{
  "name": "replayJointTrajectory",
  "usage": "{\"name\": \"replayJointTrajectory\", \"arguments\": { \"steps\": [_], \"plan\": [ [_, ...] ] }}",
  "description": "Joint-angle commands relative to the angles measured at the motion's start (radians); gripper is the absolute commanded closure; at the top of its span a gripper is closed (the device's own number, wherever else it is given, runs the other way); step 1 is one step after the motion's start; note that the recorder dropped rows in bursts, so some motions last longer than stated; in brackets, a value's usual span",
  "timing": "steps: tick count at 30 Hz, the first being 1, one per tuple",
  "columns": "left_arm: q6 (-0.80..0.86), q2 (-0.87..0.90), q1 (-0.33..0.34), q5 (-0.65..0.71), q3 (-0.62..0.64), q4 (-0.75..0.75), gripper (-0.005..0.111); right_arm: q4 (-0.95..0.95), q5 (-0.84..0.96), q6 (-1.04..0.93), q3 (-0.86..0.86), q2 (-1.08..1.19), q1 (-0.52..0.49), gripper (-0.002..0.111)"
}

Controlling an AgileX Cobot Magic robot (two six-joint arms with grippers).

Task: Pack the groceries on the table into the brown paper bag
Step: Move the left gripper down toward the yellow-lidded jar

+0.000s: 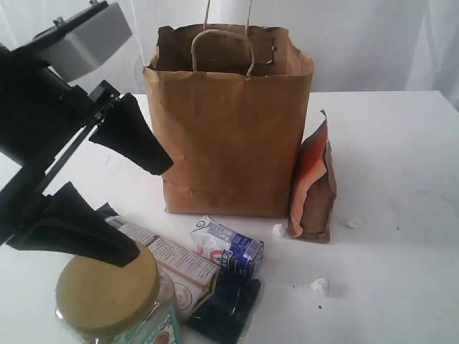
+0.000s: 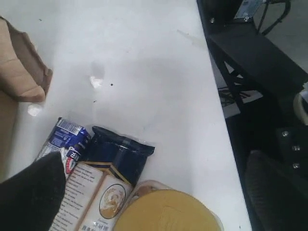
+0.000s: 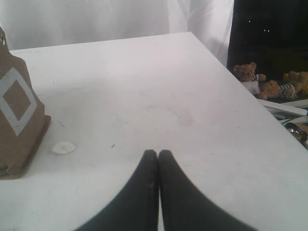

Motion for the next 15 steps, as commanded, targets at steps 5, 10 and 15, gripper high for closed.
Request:
{"name": "replayJointTrajectory", "arguments": {
  "steps": [5,10,15],
  "plan": [
    [0.031,-0.012,-0.009,0.057,-0.007,0.138,0.002,0.001,-0.003,-0.011,0.005,-0.005,0.000,0.108],
    [-0.003,-0.012,-0.009,0.059,-0.007,0.301,0.002,0.001,-0.003,-0.011,0.005,-0.005,0.000,0.108],
    [-0.002,-0.012,-0.009,0.025,-0.007,0.321,0.002,0.001,-0.003,-0.011,0.005,-0.005,0.000,0.108]
  ]
}}
